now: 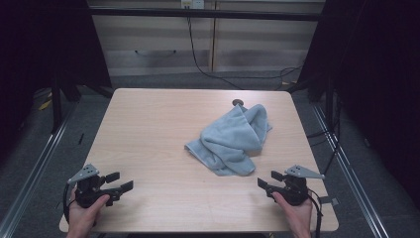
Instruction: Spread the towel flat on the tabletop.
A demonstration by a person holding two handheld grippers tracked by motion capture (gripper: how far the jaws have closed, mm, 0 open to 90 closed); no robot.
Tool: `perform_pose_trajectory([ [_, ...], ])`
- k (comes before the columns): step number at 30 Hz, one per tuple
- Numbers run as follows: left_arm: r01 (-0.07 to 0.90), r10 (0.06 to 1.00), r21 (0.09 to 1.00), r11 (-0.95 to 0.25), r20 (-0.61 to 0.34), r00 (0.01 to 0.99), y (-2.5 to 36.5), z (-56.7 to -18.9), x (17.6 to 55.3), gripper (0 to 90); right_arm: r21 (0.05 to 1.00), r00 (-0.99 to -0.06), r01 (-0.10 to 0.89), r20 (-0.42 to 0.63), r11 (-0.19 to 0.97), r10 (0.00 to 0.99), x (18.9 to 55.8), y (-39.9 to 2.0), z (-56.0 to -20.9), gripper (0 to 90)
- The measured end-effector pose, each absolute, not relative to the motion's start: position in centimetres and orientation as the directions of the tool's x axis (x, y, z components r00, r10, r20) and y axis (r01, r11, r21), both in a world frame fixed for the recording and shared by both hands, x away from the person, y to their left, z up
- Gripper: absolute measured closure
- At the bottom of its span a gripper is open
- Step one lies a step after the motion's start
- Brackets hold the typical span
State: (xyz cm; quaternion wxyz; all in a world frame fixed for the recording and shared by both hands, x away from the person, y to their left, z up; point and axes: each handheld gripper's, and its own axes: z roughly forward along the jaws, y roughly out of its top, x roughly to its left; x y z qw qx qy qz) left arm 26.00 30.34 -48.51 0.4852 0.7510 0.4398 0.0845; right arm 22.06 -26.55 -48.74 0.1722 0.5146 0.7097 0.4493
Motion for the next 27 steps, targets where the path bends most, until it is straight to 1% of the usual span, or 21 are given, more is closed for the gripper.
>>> perform_pose_trajectory([
  [1, 0.579, 0.74, 0.802, -0.145, -0.301, 0.601, 30.3, -48.5, 26.0, 24.1, 0.821, -0.42, 0.566, 0.21, 0.074, 0.883, 22.1, -26.5, -48.6, 35.5],
  [4, 0.579, 0.737, 0.801, -0.153, -0.299, 0.607, 30.2, -48.6, 26.2, 24.0, 0.822, -0.423, 0.564, 0.206, 0.079, 0.883, 22.2, -26.4, -48.6, 35.8],
  [10, 0.574, 0.727, 0.8, -0.174, -0.288, 0.623, 29.9, -48.6, 26.1, 23.3, 0.812, -0.444, 0.577, 0.215, 0.094, 0.87, 22.4, -26.2, -48.5, 39.1],
  [11, 0.57, 0.726, 0.802, -0.178, -0.284, 0.627, 29.8, -48.6, 26.0, 23.3, 0.808, -0.461, 0.58, 0.22, 0.104, 0.86, 22.5, -26.0, -48.3, 43.0],
  [13, 0.57, 0.724, 0.802, -0.181, -0.283, 0.628, 29.7, -48.5, 26.0, 23.5, 0.808, -0.464, 0.58, 0.223, 0.104, 0.857, 22.5, -25.9, -48.1, 43.1],
  [14, 0.568, 0.724, 0.802, -0.184, -0.28, 0.63, 29.7, -48.5, 25.9, 23.8, 0.806, -0.486, 0.579, 0.221, 0.121, 0.846, 22.6, -25.7, -47.9, 43.1],
  [18, 0.565, 0.717, 0.801, -0.199, -0.273, 0.641, 29.5, -48.5, 25.8, 23.9, 0.802, -0.505, 0.576, 0.202, 0.154, 0.839, 23.0, -25.3, -47.4, 43.5],
  [22, 0.564, 0.712, 0.8, -0.203, -0.275, 0.646, 29.4, -48.5, 25.8, 24.3, 0.8, -0.521, 0.575, 0.197, 0.171, 0.83, 24.4, -24.7, -46.6, 45.4],
  [24, 0.566, 0.713, 0.8, -0.202, -0.276, 0.645, 29.4, -48.5, 25.8, 24.3, 0.802, -0.539, 0.569, 0.199, 0.18, 0.818, 25.6, -24.3, -46.2, 46.2],
  [26, 0.567, 0.712, 0.799, -0.202, -0.277, 0.645, 29.4, -48.5, 25.8, 24.3, 0.801, -0.562, 0.565, 0.196, 0.199, 0.803, 27.6, -23.8, -45.4, 46.0],
  [27, 0.565, 0.713, 0.799, -0.204, -0.274, 0.645, 29.4, -48.5, 25.8, 24.3, 0.801, -0.562, 0.565, 0.196, 0.199, 0.803, 27.6, -23.8, -45.4, 46.0],
])
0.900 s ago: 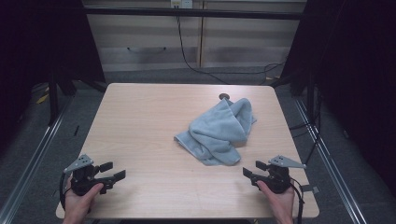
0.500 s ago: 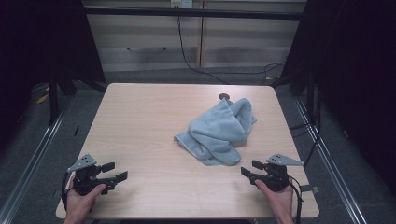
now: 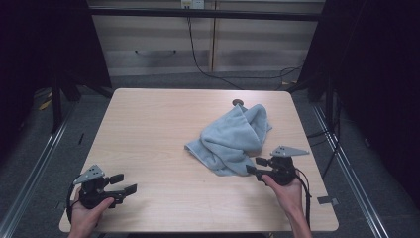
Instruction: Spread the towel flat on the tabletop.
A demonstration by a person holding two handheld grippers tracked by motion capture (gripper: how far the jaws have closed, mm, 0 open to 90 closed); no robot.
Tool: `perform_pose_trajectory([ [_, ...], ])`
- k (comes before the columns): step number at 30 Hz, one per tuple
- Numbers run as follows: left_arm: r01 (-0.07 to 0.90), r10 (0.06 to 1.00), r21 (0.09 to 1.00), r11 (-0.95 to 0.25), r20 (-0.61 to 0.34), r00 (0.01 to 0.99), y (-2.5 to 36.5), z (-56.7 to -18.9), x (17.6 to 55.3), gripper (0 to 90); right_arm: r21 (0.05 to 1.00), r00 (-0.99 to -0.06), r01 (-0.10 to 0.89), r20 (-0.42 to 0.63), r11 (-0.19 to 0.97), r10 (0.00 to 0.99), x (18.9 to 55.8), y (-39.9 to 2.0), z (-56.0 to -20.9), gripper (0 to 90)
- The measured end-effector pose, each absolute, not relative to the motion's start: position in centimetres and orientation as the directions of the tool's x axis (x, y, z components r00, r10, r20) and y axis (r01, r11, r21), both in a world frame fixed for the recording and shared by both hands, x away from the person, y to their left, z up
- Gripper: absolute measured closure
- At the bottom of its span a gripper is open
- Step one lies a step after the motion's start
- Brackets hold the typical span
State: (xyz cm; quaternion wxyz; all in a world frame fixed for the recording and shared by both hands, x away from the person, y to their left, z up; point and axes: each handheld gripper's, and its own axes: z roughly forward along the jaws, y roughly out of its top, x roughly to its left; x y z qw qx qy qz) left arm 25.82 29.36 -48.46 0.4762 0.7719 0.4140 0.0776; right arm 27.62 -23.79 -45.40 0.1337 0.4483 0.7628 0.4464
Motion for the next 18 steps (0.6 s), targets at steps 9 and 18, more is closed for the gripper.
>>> perform_pose_trajectory([
  [9, 0.563, 0.705, 0.797, -0.218, -0.271, 0.656, 29.1, -48.5, 25.8, 24.5, 0.76, -0.599, 0.57, 0.125, 0.312, 0.791, 33.6, -22.5, -43.3, 29.5],
  [18, 0.55, 0.687, 0.805, -0.224, -0.27, 0.675, 29.4, -48.3, 25.3, 24.4, 0.727, -0.543, 0.636, 0.185, 0.258, 0.819, 38.3, -23.4, -45.2, 24.3],
])
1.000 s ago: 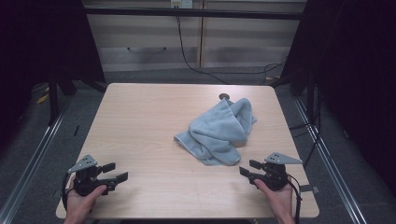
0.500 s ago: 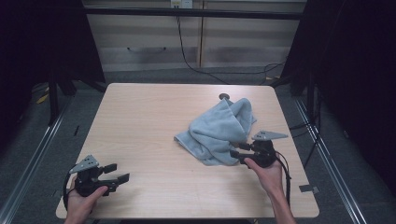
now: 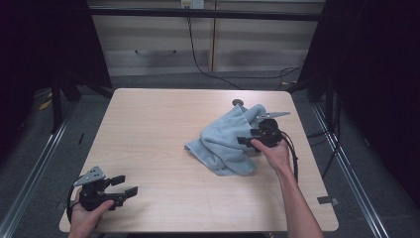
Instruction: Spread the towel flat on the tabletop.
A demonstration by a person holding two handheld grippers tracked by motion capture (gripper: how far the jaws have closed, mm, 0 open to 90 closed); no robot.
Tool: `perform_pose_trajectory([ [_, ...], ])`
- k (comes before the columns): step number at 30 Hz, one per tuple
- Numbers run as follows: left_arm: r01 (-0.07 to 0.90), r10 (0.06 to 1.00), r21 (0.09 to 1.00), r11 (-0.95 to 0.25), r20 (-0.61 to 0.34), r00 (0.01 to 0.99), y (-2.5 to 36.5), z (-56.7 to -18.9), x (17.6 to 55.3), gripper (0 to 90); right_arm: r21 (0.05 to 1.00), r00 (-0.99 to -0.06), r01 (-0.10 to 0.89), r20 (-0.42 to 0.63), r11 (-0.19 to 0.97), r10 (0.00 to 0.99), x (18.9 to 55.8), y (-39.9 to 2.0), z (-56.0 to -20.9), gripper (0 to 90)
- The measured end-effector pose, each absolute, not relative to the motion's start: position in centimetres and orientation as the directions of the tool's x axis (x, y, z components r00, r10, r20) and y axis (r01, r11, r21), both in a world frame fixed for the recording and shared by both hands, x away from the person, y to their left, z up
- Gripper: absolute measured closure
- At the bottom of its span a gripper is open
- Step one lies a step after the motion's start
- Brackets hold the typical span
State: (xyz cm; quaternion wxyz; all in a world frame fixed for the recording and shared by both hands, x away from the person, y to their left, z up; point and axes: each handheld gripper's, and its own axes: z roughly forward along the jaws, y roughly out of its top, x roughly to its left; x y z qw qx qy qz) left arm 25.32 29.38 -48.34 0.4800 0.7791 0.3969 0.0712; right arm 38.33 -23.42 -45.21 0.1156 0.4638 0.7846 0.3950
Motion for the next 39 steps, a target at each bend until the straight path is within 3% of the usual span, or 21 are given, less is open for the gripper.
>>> perform_pose_trajectory([
  [7, 0.549, 0.692, 0.807, -0.218, -0.269, 0.67, 29.7, -48.4, 25.3, 24.4, 0.684, -0.537, 0.667, 0.167, 0.296, 0.827, 39.0, -22.6, -47.7, 24.1],
  [11, 0.552, 0.694, 0.805, -0.218, -0.271, 0.668, 29.7, -48.4, 25.2, 24.4, 0.674, -0.532, 0.684, 0.2, 0.279, 0.822, 38.8, -22.6, -48.8, 40.3],
  [12, 0.552, 0.693, 0.805, -0.218, -0.271, 0.668, 29.7, -48.4, 25.2, 24.4, 0.674, -0.532, 0.684, 0.2, 0.279, 0.822, 38.8, -22.6, -48.8, 40.3],
  [13, 0.552, 0.694, 0.805, -0.217, -0.271, 0.667, 29.7, -48.4, 25.2, 24.4, 0.678, -0.54, 0.681, 0.209, 0.277, 0.815, 38.6, -22.7, -49.2, 51.4],
  [15, 0.552, 0.694, 0.806, -0.216, -0.271, 0.668, 29.7, -48.4, 25.2, 24.4, 0.678, -0.545, 0.681, 0.217, 0.277, 0.81, 38.5, -22.7, -49.3, 55.1],
  [17, 0.552, 0.694, 0.805, -0.216, -0.271, 0.667, 29.6, -48.4, 25.3, 24.1, 0.68, -0.556, 0.676, 0.217, 0.284, 0.802, 38.2, -22.6, -49.3, 68.1],
  [20, 0.551, 0.698, 0.806, -0.216, -0.267, 0.665, 29.6, -48.4, 25.3, 24.1, 0.676, -0.569, 0.671, 0.209, 0.303, 0.795, 37.8, -22.0, -49.1, 73.9],
  [33, 0.552, 0.696, 0.803, -0.225, -0.263, 0.668, 29.4, -48.4, 25.3, 24.2, 0.712, -0.637, 0.622, 0.216, 0.327, 0.74, 34.5, -18.4, -49.4, 74.4],
  [39, 0.558, 0.695, 0.798, -0.228, -0.267, 0.667, 29.2, -48.5, 25.3, 26.6, 0.745, -0.676, 0.602, 0.284, 0.288, 0.681, 32.0, -16.8, -50.2, 74.5],
])
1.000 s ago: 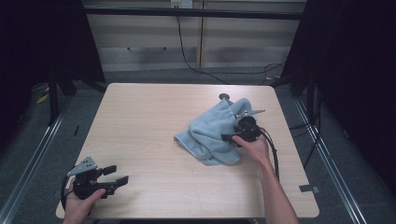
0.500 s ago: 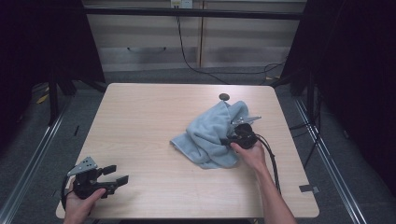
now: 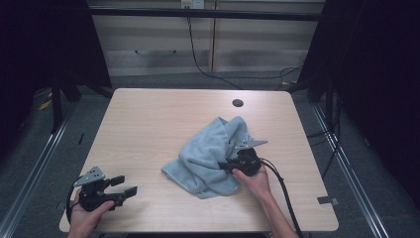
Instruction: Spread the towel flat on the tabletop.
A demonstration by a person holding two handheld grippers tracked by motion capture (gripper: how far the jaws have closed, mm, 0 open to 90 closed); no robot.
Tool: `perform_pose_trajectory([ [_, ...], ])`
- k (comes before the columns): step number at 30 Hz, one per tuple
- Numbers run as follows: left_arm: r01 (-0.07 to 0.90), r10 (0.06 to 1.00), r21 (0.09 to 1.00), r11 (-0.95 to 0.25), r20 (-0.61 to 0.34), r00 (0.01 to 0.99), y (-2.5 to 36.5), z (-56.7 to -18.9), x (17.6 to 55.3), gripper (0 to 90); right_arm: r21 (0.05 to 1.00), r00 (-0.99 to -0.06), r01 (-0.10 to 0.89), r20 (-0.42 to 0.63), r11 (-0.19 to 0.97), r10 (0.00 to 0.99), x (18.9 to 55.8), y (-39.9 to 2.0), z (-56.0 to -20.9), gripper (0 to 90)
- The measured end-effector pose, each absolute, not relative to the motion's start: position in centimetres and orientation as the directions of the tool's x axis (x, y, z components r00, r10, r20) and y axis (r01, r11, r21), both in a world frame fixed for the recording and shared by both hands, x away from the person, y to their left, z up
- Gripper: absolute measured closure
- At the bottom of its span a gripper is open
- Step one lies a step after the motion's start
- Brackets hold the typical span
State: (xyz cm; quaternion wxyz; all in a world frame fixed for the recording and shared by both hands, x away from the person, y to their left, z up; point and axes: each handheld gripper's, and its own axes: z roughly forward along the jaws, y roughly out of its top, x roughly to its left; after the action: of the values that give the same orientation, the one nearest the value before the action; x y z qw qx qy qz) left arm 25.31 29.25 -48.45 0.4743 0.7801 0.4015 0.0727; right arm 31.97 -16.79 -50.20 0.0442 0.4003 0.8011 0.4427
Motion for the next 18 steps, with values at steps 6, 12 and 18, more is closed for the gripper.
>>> perform_pose_trajectory([
  [6, 0.557, 0.681, 0.795, -0.242, -0.27, 0.681, 28.6, -48.5, 25.2, 28.0, 0.761, -0.702, 0.577, 0.276, 0.297, 0.656, 29.7, -15.2, -50.3, 74.4],
  [12, 0.55, 0.653, 0.793, -0.262, -0.274, 0.706, 27.2, -48.3, 24.8, 28.5, 0.763, -0.717, 0.571, 0.282, 0.305, 0.638, 27.8, -13.5, -50.2, 73.0],
  [18, 0.528, 0.593, 0.803, -0.276, -0.29, 0.751, 25.0, -47.7, 23.9, 37.5, 0.78, -0.726, 0.553, 0.276, 0.294, 0.63, 27.7, -13.6, -49.2, 66.6],
])
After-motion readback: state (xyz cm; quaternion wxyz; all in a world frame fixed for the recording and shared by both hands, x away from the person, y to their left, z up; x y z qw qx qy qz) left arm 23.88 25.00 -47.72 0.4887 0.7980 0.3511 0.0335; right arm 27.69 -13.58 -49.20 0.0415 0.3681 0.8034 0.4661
